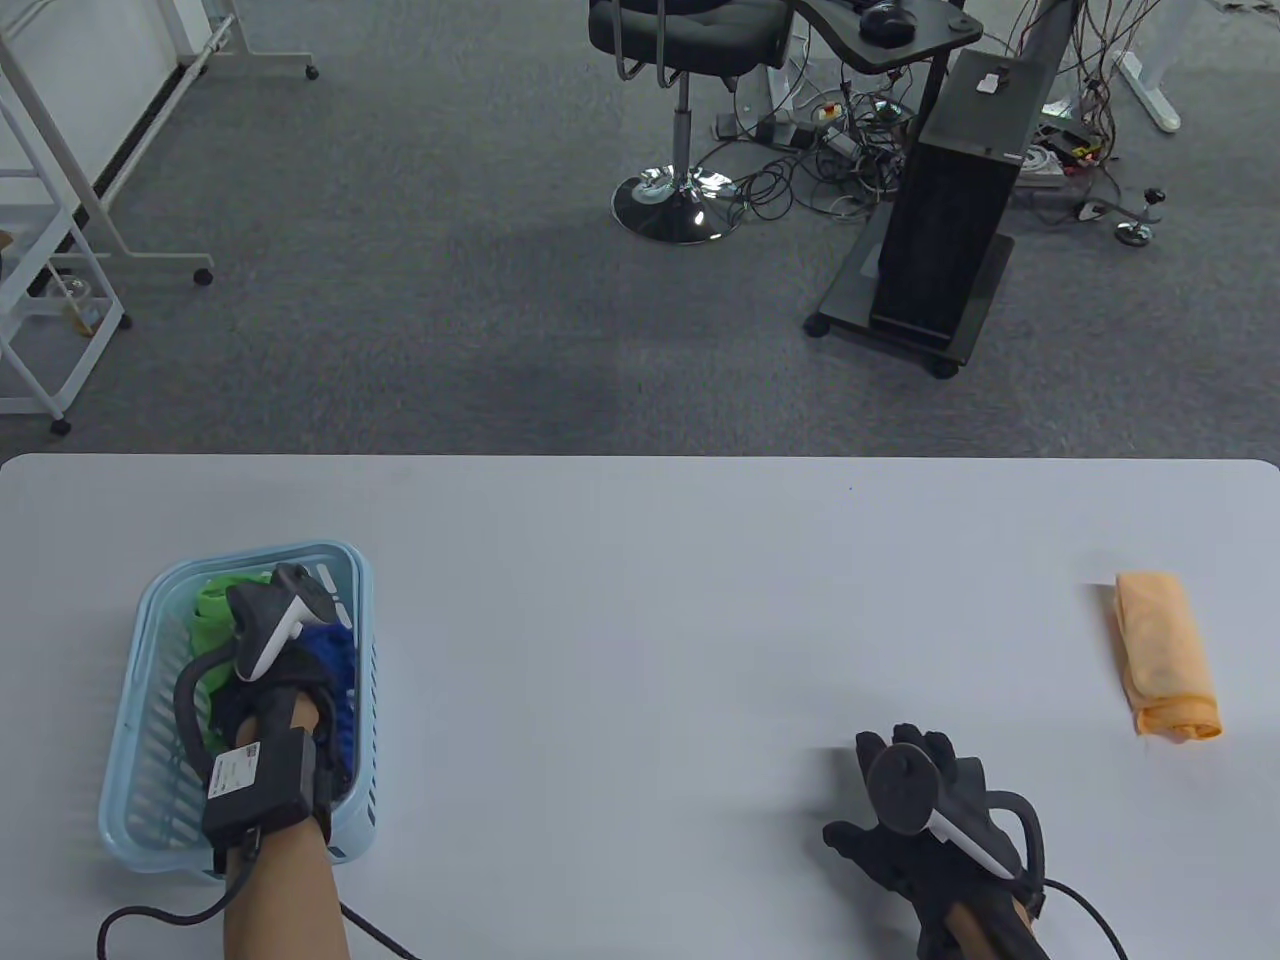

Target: Roll rectangular towel into towel roll

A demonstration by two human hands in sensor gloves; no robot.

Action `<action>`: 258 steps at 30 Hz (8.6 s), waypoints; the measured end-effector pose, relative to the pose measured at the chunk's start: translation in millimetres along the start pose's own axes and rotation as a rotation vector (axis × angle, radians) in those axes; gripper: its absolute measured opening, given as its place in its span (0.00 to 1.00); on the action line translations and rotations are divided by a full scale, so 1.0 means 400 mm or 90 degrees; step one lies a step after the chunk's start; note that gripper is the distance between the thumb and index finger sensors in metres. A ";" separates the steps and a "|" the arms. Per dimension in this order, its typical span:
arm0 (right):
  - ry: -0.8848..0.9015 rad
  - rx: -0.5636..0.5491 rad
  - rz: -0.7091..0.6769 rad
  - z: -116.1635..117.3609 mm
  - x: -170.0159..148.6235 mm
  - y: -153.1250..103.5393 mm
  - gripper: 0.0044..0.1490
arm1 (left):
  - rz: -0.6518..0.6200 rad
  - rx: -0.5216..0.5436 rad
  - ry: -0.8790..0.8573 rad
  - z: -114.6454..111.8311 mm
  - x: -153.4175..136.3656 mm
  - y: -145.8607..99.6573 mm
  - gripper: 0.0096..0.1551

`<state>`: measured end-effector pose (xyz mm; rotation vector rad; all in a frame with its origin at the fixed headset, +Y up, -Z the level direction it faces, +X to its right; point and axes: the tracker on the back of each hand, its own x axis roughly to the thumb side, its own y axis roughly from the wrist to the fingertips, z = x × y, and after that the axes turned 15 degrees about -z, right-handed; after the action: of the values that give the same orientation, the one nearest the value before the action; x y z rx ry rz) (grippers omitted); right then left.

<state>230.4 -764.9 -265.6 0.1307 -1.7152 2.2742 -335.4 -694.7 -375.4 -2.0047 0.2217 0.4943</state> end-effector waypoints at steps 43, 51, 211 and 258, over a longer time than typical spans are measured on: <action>0.164 -0.013 -0.127 -0.020 0.090 -0.011 0.62 | -0.537 0.034 -0.758 -0.356 0.329 -0.394 0.36; 0.435 -0.050 -0.233 -0.026 0.134 -0.014 0.67 | -0.663 -0.156 -0.755 -0.435 0.463 -0.415 0.30; -0.084 -0.247 0.198 -0.326 -0.166 -0.093 0.27 | -0.350 0.506 -0.330 0.111 0.219 -0.524 0.26; 0.276 -0.181 0.273 -0.233 -0.276 0.095 0.28 | -0.301 0.306 -0.155 0.152 0.285 -0.424 0.29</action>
<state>334.5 -704.7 -354.6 -0.7977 -1.9202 2.0721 -186.6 -555.5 -312.7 -1.4453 -0.2615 0.3342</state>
